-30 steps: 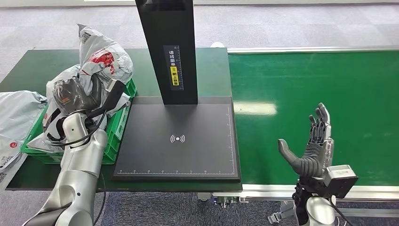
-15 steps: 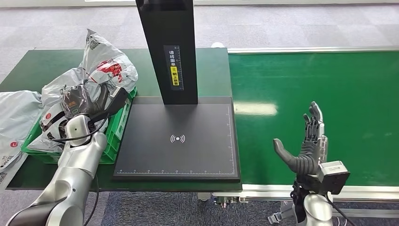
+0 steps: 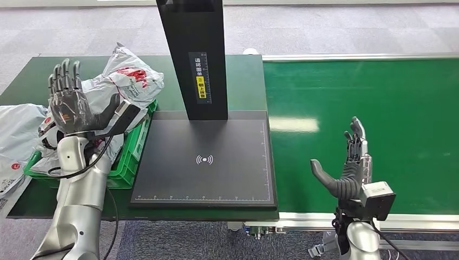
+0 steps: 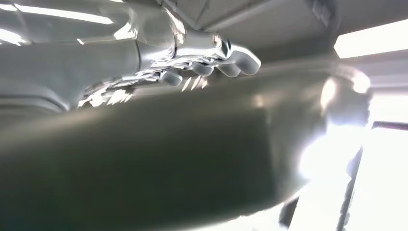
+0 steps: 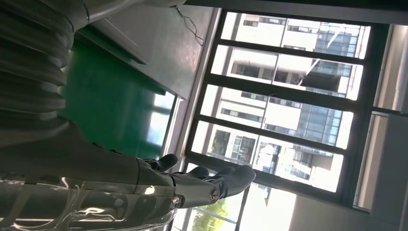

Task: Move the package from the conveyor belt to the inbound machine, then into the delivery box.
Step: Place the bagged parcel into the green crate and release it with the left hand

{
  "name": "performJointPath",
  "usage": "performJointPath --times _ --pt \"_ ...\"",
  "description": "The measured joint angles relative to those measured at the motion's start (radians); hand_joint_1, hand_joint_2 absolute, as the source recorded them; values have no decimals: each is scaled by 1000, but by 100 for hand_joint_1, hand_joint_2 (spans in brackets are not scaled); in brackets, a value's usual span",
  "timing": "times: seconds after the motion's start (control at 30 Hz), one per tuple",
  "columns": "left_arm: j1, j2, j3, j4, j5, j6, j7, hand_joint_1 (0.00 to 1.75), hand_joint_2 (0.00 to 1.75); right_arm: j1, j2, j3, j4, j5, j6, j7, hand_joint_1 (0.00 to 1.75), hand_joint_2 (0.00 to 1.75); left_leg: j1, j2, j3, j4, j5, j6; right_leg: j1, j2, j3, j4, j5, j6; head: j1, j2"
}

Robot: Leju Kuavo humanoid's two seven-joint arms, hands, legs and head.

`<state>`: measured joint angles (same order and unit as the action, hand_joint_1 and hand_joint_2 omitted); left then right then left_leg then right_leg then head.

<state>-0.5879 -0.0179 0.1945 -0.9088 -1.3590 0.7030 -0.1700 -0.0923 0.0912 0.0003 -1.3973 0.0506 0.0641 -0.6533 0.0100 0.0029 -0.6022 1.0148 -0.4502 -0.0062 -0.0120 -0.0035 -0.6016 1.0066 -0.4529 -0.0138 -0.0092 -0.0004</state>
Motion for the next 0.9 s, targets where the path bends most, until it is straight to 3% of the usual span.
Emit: performJointPath --times 0.3,0.4,0.53,0.6,0.7,0.83,0.87,0.9 --pt "28 -147 246 -190 157 0 -454 0 0 -6 0 36 22 45 4 4 0 175 0 0 0 0 0 0 0 -1 0 0 0 0 0 0" --pt "38 -188 284 -211 287 0 -515 0 0 -6 0 47 30 54 4 4 0 175 0 -1 0 0 0 0 0 -1 0 0 0 0 0 0" --pt "80 -205 207 -218 562 -9 -516 0 0 -7 0 58 39 59 5 5 0 175 0 -1 0 0 0 0 0 -1 0 0 0 0 0 0" --pt "116 -204 117 -224 729 -44 -490 0 0 -7 0 66 44 65 10 8 0 175 0 -1 0 0 0 0 0 -1 0 0 0 1 0 0" --pt "172 -195 -54 -244 983 -168 -435 0 0 -8 0 79 56 69 18 13 0 175 0 -2 -1 0 0 0 0 -2 0 0 0 1 0 0" --pt "227 -187 -244 -268 1203 -379 -407 0 175 -11 0 101 83 59 32 21 0 175 0 -2 -2 0 0 0 0 -3 0 0 -1 1 0 0" --pt "240 -186 -279 -274 1235 -423 -405 0 175 -11 0 107 90 54 35 22 0 175 0 -2 -2 0 0 0 0 -3 0 -1 -1 1 0 0" --pt "253 -185 -312 -281 1261 -466 -404 0 175 -11 0 113 96 46 39 21 0 131 0 -2 -2 0 0 1 0 -3 0 -1 -1 1 0 0"
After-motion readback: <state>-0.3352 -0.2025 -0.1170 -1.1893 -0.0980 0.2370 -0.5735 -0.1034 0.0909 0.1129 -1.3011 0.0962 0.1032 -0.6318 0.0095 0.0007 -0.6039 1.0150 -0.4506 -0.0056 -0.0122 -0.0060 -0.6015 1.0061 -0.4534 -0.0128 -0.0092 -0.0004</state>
